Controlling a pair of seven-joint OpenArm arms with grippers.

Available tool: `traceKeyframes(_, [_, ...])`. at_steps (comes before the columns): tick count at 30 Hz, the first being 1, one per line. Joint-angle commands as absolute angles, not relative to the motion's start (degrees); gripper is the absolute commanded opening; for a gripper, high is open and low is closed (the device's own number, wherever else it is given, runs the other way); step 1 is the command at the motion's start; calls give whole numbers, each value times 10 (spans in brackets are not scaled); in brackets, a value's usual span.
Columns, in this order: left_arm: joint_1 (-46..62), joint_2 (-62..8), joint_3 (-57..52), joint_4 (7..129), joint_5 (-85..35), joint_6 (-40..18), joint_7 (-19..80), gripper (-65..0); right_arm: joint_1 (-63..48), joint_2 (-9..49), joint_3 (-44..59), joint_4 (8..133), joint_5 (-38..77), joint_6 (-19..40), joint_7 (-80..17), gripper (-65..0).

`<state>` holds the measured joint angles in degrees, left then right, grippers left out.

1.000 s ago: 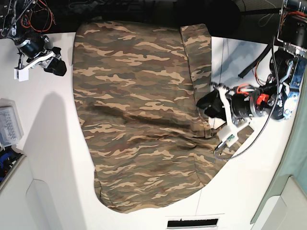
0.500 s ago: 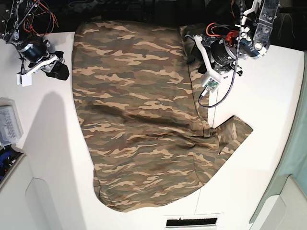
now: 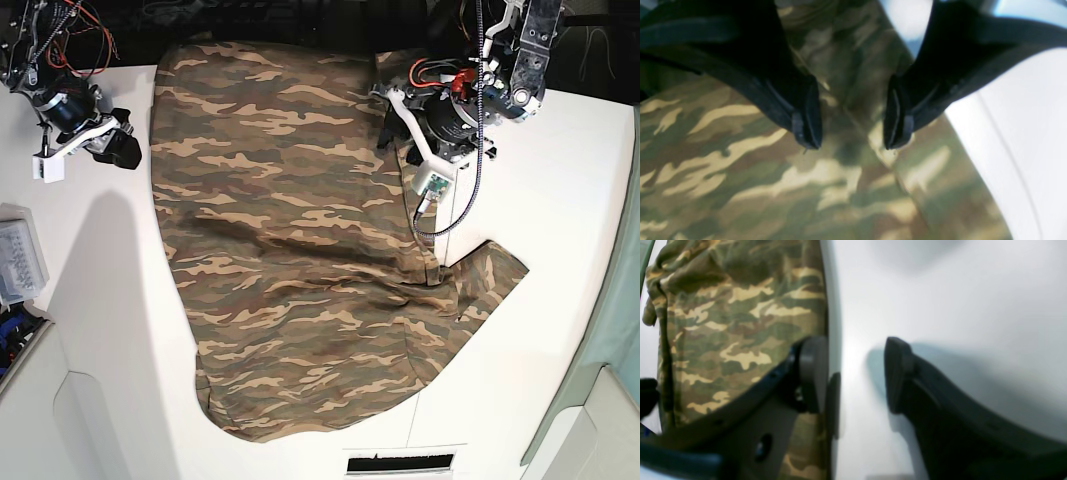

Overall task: Layout the t-shirt on the table in an organized manner, then fold the t-shirt properly
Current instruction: 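Drag the shirt edge with the left gripper toward the robot base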

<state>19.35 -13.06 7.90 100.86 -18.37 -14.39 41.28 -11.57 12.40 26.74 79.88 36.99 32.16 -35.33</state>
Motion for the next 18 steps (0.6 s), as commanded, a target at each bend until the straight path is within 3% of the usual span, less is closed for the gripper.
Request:
traceKeyframes(1, [190, -130, 78, 1009, -181, -146, 400, -314, -111, 131, 270, 807, 377, 327, -343, -372])
traceKeyframes(10, [190, -122, 78, 1001, -147, -141, 387, -324, -111, 132, 270, 807, 377, 327, -343, -372])
traceKeyframes(14, [190, -123, 78, 1001, -135, -141, 387, -442, -111, 131, 270, 807, 377, 327, -342, -372])
traceKeyframes(18, [190, -123, 78, 1001, -132, -141, 387, -512, -111, 131, 270, 807, 377, 327, -341, -372])
